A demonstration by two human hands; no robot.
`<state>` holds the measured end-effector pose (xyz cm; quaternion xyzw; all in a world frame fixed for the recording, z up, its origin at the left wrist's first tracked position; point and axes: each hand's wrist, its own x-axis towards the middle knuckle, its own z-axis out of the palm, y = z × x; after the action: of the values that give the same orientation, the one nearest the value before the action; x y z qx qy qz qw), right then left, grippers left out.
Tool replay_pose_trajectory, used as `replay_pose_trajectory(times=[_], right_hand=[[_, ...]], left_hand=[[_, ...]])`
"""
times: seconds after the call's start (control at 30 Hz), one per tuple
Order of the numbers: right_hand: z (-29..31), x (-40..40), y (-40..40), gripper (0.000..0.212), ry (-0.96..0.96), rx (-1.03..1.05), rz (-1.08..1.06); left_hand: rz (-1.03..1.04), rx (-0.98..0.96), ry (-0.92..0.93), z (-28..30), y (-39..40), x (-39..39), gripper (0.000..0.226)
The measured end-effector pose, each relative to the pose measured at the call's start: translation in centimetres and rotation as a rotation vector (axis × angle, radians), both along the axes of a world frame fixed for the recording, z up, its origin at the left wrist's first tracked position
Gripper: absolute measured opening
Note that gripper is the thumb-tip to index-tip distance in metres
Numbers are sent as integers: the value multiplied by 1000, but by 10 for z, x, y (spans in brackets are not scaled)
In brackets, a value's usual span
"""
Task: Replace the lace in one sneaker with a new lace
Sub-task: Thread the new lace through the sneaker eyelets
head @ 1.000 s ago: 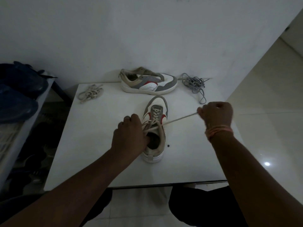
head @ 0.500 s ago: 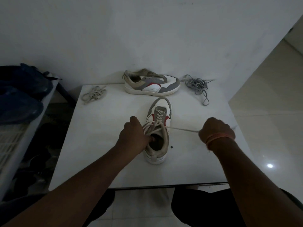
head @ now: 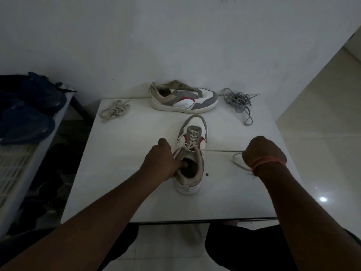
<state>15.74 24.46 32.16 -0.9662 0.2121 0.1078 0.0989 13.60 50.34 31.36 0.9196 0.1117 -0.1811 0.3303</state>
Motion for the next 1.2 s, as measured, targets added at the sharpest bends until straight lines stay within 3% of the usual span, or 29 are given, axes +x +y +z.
replay_pose_trajectory(times=[0.07,0.13,0.2,0.27,0.47,0.57,0.7,0.83,1.0,1.13,1.2], right_hand=[[-4,-5,9,33,60,0,154],[-6,-8,30,37,18,171,325],[-2,-6,50,28,-49,377,450],[0,-5,62,14,-71,441,506],[-4,3,31,15,-52,194,257],[-3,-1,33,19,22,98,328],[0,-5,45,40,27,320,475],[1,-7,58,16,25,404,603],[12,-5,60,16,-33,407,530],[19,-10,65,29,-57,331,480],[18,-12,67,25,-41,330,455]], left_hand=[[-25,11,1,0,0,1,68],[-37,11,-15,-1,0,1,60],[-55,17,-50,-2,0,1,52],[-83,45,-77,-3,1,0,44],[-107,65,-15,1,0,0,40],[-132,61,44,7,-2,2,44],[-167,69,23,14,-3,5,38],[-243,305,-92,15,-6,7,43],[-168,-28,-32,18,-7,16,37],[-172,17,-21,12,-5,18,35],[-160,52,-50,11,-5,19,36]])
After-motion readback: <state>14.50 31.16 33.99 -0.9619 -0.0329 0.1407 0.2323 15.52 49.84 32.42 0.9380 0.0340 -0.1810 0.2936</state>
